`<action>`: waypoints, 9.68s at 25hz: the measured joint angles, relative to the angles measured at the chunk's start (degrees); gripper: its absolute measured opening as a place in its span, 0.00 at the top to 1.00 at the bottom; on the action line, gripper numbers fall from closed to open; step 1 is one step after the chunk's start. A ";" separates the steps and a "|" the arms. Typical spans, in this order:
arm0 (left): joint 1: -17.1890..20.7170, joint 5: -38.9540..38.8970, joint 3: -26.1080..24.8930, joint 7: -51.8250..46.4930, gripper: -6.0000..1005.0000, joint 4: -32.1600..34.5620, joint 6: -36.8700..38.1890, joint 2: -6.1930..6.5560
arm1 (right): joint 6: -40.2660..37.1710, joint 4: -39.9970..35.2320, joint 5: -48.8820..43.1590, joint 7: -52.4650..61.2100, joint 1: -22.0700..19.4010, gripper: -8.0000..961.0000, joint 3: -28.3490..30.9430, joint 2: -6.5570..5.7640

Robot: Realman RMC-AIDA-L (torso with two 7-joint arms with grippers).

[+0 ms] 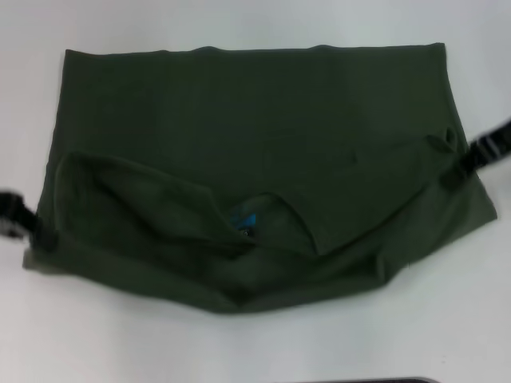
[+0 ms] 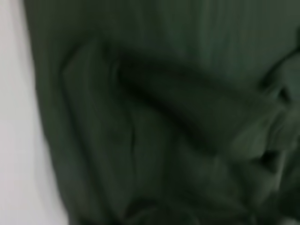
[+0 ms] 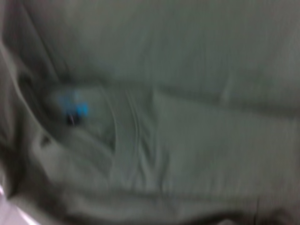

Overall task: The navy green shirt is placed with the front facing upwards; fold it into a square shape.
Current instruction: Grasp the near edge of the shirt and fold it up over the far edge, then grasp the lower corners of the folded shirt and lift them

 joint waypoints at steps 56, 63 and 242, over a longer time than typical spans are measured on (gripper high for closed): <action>-8.97 2.53 9.44 -10.98 0.97 12.08 -66.07 -7.49 | 52.36 5.79 -3.44 6.60 0.17 0.90 -2.86 4.99; -9.26 2.63 11.50 -10.86 0.96 13.30 -68.71 -7.76 | 54.59 7.40 -3.97 7.21 0.29 0.89 -4.72 5.03; 5.22 -16.89 3.50 -8.54 0.30 16.12 -38.94 2.01 | 15.32 0.58 22.18 -14.77 -15.03 0.03 11.57 -2.54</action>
